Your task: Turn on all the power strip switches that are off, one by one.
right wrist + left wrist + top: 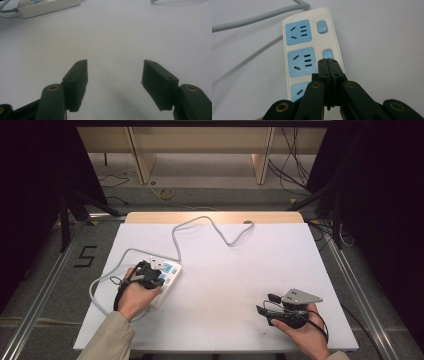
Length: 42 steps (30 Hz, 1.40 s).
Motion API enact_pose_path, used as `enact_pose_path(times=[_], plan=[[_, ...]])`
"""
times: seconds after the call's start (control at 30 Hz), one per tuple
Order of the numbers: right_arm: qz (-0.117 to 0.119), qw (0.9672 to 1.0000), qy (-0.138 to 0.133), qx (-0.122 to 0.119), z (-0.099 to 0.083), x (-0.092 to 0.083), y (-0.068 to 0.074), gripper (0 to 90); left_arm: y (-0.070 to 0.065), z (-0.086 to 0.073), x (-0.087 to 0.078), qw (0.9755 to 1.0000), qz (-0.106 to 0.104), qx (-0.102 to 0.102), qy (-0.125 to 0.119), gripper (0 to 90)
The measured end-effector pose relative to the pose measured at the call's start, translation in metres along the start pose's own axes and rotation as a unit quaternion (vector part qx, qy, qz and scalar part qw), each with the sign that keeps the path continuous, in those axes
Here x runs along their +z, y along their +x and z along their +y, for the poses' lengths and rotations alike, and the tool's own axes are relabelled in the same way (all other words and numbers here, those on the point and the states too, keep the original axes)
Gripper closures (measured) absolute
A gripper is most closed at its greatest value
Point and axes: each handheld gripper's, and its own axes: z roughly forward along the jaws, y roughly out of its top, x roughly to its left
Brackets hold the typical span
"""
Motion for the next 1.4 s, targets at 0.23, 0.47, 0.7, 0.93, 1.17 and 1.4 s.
enact_pose_path(times=[0.23,0.47,0.7,0.93,1.17,1.4], plan=[[0.000,1.0000,0.001,0.001,0.000,0.000,0.000,38.2,0.001,0.005,0.000,1.0000,0.002,0.000,-0.002,90.0],[0.000,1.0000,0.000,0.000,0.000,0.001,0.000,38.2,0.001,0.010,0.002,1.0000,0.003,0.003,0.000,90.0],[0.001,1.0000,0.000,0.001,0.000,0.001,0.000,38.2,0.002,0.014,0.003,1.0000,0.003,0.006,0.003,90.0],[0.001,1.0000,0.001,0.001,0.000,0.001,0.000,38.2,0.003,0.019,0.005,1.0000,0.002,0.007,0.004,90.0],[0.001,1.0000,0.000,0.001,0.000,0.001,0.000,38.2,0.003,0.025,0.007,0.9999,0.001,0.010,0.006,90.0],[0.001,1.0000,0.000,0.001,0.000,0.001,0.000,38.1,0.003,0.030,0.008,0.9999,0.000,0.010,0.008,90.0]])
